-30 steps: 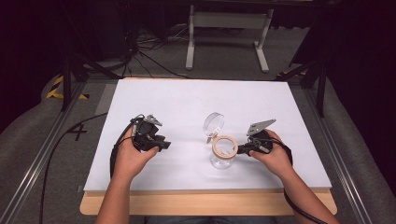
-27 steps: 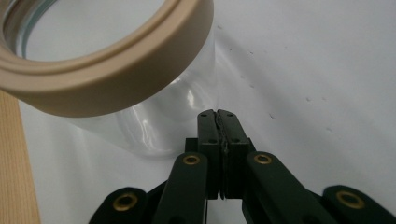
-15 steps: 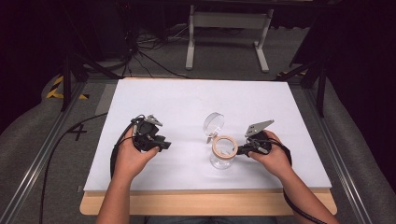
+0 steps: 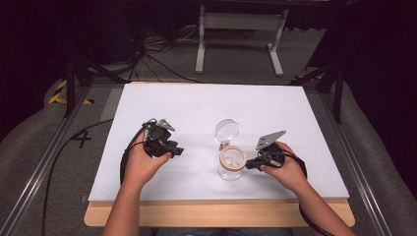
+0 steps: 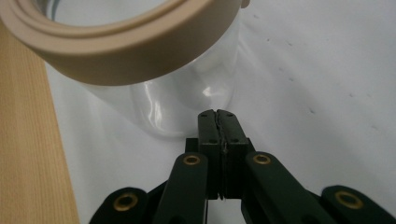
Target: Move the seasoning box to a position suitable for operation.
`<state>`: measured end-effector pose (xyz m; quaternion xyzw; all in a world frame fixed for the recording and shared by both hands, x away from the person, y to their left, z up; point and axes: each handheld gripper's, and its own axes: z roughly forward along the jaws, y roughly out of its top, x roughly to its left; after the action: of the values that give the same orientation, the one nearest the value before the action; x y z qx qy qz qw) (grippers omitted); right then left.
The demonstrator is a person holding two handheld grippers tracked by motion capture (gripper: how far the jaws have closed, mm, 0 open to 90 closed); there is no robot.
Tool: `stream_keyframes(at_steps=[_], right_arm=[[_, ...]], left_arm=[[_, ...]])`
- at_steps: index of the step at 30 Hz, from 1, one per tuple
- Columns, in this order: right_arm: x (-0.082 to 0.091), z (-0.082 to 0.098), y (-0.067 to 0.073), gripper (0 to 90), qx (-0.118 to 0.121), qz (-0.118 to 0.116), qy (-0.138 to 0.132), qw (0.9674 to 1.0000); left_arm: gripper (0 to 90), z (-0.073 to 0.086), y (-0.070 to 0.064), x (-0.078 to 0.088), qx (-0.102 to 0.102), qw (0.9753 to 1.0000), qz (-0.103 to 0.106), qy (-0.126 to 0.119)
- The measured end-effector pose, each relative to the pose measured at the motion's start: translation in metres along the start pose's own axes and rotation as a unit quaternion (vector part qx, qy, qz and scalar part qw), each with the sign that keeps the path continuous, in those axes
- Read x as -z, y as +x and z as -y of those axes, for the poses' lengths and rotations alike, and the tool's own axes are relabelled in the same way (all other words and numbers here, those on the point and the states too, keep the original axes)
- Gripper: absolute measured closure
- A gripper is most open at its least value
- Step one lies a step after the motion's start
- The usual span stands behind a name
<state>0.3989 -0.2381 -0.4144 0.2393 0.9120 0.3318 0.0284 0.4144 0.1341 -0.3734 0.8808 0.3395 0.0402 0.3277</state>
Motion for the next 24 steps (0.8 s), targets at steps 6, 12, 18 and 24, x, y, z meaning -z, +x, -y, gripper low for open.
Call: stream_keyframes(at_steps=[6,12,18,24], right_arm=[[-0.003,-0.001,0.007,90.0,0.007,-0.010,0.004,0.9999],[-0.008,-0.004,0.014,90.0,0.018,-0.021,0.008,0.9996],[-0.013,-0.007,0.020,90.0,0.025,-0.032,0.011,0.9991],[-0.012,-0.007,0.021,89.8,0.026,-0.029,0.009,0.9992]], left_arm=[[62.5,-0.002,0.001,0.000,-0.002,1.0000,0.000,-0.002],[62.1,-0.002,0.001,-0.001,-0.002,1.0000,0.000,-0.001],[62.0,-0.002,0.001,0.001,-0.002,1.0000,0.003,-0.003],[62.1,-0.004,-0.001,-0.001,-0.003,0.9999,0.000,-0.010]])
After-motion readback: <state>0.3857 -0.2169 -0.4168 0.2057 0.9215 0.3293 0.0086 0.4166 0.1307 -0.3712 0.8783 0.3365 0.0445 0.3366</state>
